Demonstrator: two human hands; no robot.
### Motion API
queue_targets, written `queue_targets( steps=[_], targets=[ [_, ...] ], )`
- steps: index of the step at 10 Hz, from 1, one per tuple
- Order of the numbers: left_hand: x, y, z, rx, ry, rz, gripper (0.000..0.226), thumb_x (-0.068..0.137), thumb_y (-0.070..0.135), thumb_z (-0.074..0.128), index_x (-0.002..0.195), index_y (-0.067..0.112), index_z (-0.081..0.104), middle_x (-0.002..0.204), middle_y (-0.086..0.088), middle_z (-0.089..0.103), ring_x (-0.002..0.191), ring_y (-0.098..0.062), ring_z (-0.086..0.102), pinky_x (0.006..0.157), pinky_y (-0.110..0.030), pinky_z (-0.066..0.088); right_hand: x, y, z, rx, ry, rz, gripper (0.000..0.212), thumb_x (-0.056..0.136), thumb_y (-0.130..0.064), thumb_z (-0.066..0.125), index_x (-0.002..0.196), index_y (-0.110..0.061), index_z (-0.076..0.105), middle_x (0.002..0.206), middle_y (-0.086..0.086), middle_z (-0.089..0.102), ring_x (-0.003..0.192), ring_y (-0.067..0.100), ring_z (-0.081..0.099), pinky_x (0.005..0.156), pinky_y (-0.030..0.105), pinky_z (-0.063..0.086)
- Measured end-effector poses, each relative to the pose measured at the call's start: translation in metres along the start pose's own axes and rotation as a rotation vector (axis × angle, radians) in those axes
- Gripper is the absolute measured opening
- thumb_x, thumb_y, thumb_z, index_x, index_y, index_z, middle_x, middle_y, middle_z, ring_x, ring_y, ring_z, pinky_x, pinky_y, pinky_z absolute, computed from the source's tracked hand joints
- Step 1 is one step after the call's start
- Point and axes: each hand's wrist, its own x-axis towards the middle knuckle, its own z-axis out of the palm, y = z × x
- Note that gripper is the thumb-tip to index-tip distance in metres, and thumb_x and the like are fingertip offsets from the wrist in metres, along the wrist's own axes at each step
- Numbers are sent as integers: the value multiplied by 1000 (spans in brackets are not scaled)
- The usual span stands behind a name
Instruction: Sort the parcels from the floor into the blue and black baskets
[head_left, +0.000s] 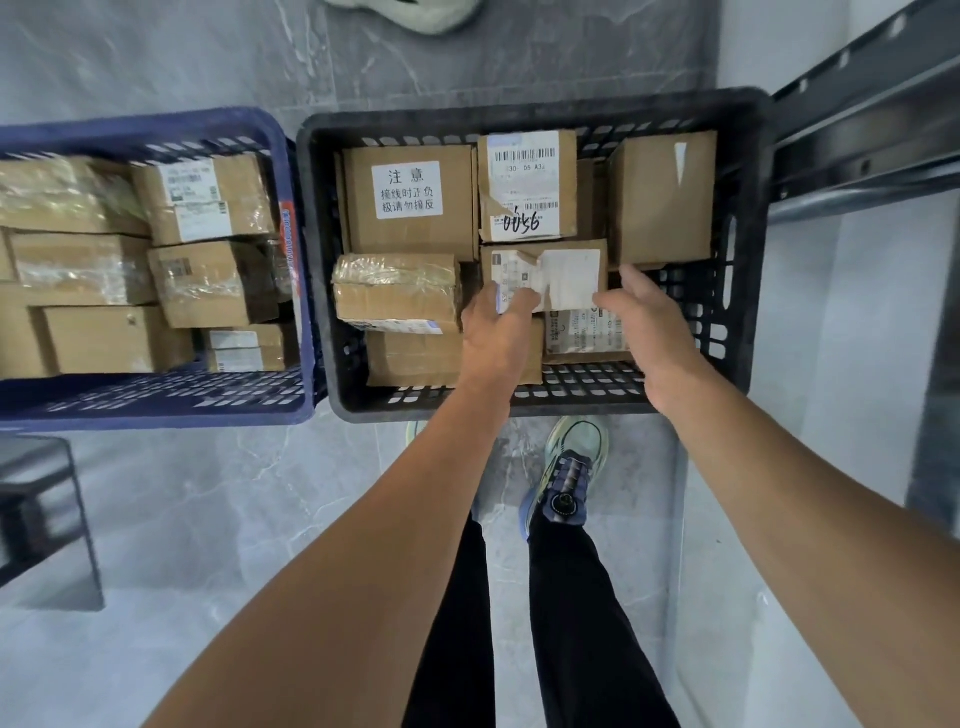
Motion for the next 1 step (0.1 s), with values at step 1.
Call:
queue_targets(
  steps=[1],
  targets=[
    [-28, 7, -9, 1, -1, 43, 69, 97, 50, 56, 160, 32, 35, 164, 1, 35, 144, -32, 44, 118, -56, 37, -26, -12, -6, -12, 8, 9, 71, 103, -32, 60, 166, -22, 29, 170, -3, 33, 154, 16, 33, 120, 36, 27]
  ],
)
